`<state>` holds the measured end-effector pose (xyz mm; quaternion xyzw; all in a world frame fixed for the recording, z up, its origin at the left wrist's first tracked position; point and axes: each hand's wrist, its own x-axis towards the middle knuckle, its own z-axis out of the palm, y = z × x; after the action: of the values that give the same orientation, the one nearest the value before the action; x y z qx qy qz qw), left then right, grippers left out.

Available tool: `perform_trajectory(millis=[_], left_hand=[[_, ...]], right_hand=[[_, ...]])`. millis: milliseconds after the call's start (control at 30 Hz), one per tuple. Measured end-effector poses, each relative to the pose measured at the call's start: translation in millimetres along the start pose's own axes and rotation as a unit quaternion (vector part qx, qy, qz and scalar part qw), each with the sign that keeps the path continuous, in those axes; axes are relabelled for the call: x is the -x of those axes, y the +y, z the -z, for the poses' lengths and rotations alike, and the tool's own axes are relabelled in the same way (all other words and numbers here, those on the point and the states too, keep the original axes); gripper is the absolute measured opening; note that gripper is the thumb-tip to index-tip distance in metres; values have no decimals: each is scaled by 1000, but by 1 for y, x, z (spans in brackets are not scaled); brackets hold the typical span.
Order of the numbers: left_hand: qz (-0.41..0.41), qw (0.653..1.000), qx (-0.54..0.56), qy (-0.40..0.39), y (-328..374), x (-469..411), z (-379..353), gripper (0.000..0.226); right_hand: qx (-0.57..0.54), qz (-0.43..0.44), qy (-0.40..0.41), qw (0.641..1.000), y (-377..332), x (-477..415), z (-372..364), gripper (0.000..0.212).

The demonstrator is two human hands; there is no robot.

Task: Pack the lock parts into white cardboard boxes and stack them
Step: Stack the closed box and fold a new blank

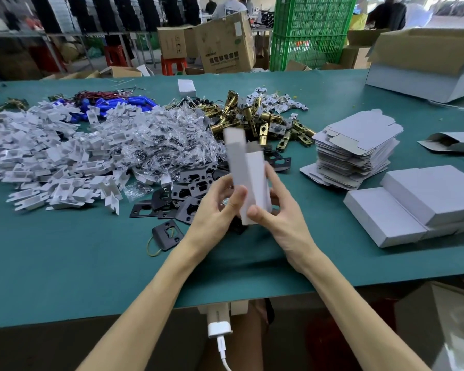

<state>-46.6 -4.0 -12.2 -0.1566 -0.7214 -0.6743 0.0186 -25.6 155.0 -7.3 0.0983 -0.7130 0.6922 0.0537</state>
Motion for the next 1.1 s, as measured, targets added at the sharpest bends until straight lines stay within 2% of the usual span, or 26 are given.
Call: perform_trajectory(millis=[33, 100, 200, 333, 433, 500, 567, 700, 767, 833, 967, 1100], left_hand=[[10, 1000, 6, 0, 0, 1, 0, 75], [25, 999, 10, 20, 2, 1, -1, 70], [50, 993, 76, 71, 0, -3, 1, 62], [79, 976, 177, 97, 4, -5, 7, 52], [115, 963, 218, 107, 3, -6, 9, 47], [131, 957, 230, 117, 2, -8, 9, 46], [137, 954, 236, 125, 2, -9, 7, 48], [141, 951, 239, 134, -3, -13, 5, 54], [145, 950, 244, 134, -6, -15, 6, 53], [146, 954, 231, 124, -10, -15, 5, 50], [144, 962, 203, 114, -17, -15, 4, 49], [138, 961, 209, 115, -17, -16, 2, 57]], right_hand=[[20, -7, -14, 1000, 0, 0, 1, 127], [35, -19, -30, 999, 0, 0, 1, 129], [34, -18, -21, 999, -1, 1, 1, 116], [-21, -17, 15, 1000, 5, -2, -2, 53], [-61, -61, 71, 994, 11, -11, 1, 31], [-75, -91, 87, 989, 12, -25, 4, 25], [-41, -89, 103, 990, 7, -53, 8, 20], [184, -9, 128, 974, -4, -136, 13, 16], [318, -1, 107, 942, 1, -178, 18, 24], [413, -44, 83, 906, 11, -209, 24, 30], [433, -92, 45, 896, 27, -228, 26, 34], [393, -70, 85, 913, 29, -226, 25, 21]])
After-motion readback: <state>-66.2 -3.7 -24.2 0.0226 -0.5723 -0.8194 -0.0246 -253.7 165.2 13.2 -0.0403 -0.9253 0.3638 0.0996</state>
